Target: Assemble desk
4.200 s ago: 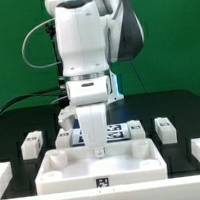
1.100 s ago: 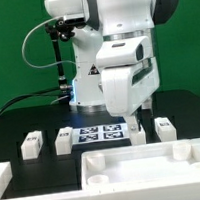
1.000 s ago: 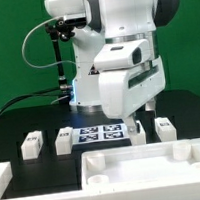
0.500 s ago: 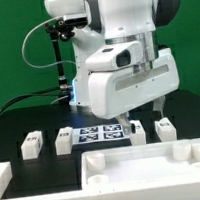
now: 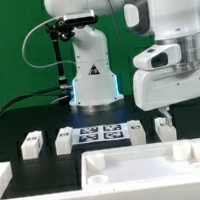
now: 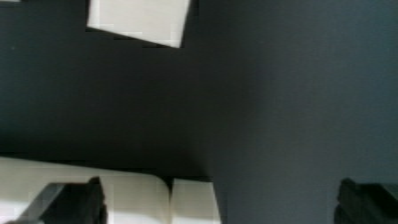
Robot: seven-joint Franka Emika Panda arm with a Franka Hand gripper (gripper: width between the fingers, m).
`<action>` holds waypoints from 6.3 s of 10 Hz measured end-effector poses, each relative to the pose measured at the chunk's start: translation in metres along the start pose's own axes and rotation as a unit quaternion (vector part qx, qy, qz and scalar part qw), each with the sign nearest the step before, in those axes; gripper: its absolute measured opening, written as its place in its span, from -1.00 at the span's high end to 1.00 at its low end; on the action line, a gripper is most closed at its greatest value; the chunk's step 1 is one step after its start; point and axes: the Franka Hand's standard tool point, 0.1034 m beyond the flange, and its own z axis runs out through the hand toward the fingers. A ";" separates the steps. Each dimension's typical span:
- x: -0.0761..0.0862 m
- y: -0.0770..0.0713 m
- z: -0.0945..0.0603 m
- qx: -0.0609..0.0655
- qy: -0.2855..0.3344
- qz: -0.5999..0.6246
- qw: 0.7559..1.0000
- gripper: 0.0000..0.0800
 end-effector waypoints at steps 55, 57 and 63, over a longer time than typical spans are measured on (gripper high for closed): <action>0.057 0.067 -0.116 0.002 0.078 0.067 0.995 0.28; 0.097 0.073 -0.139 -0.005 0.147 0.044 0.988 0.28; 0.112 0.064 -0.129 -0.027 0.319 0.022 0.947 0.28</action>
Offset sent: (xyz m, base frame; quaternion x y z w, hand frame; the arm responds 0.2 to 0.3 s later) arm -0.0057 -0.0371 -0.0040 -0.0826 -0.2645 0.0621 0.9588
